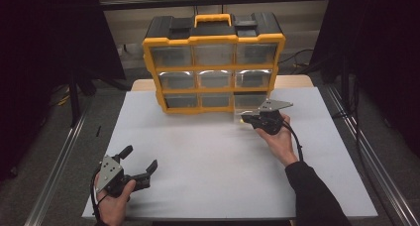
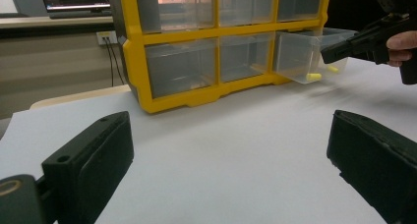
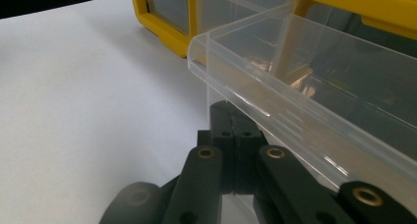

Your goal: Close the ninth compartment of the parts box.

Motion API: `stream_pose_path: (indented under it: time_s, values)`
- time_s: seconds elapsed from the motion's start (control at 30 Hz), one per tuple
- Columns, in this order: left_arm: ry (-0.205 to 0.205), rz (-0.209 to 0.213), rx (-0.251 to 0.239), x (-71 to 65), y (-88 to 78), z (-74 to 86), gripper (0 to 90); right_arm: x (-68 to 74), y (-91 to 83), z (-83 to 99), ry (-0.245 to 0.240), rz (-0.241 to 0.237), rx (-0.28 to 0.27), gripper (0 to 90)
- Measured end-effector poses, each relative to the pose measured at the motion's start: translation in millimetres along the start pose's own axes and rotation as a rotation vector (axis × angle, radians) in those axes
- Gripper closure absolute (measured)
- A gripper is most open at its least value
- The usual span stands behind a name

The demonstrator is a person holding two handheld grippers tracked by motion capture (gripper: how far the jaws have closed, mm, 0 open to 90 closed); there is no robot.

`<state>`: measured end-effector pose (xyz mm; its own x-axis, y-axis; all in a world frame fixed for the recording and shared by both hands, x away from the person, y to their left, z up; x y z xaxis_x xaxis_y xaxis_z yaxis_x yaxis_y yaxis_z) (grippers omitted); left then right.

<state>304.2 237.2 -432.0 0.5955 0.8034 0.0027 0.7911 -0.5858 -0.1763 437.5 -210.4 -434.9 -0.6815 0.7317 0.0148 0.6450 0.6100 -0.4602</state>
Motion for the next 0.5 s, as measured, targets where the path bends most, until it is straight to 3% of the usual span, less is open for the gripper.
stream_pose_path:
  time_s: [0.5]
  values:
    - [0.0, -0.002, 0.002, 0.0, 0.4, 0.2, 3.7, -8.1, -0.7, 0.0, 0.017, 0.023, -0.002, 90.0]
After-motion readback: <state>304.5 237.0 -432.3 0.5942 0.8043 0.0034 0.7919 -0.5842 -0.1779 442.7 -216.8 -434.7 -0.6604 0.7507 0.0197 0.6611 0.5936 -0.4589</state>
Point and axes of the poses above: each handheld gripper's, and its own axes: y roughly forward along the jaws, z roughly out of its underside, x roughly to its left, the point moved 1 cm from there along y, roughly forward along the jaws, and after that the axes turned 1 degree about z, right-handed, at the moved point
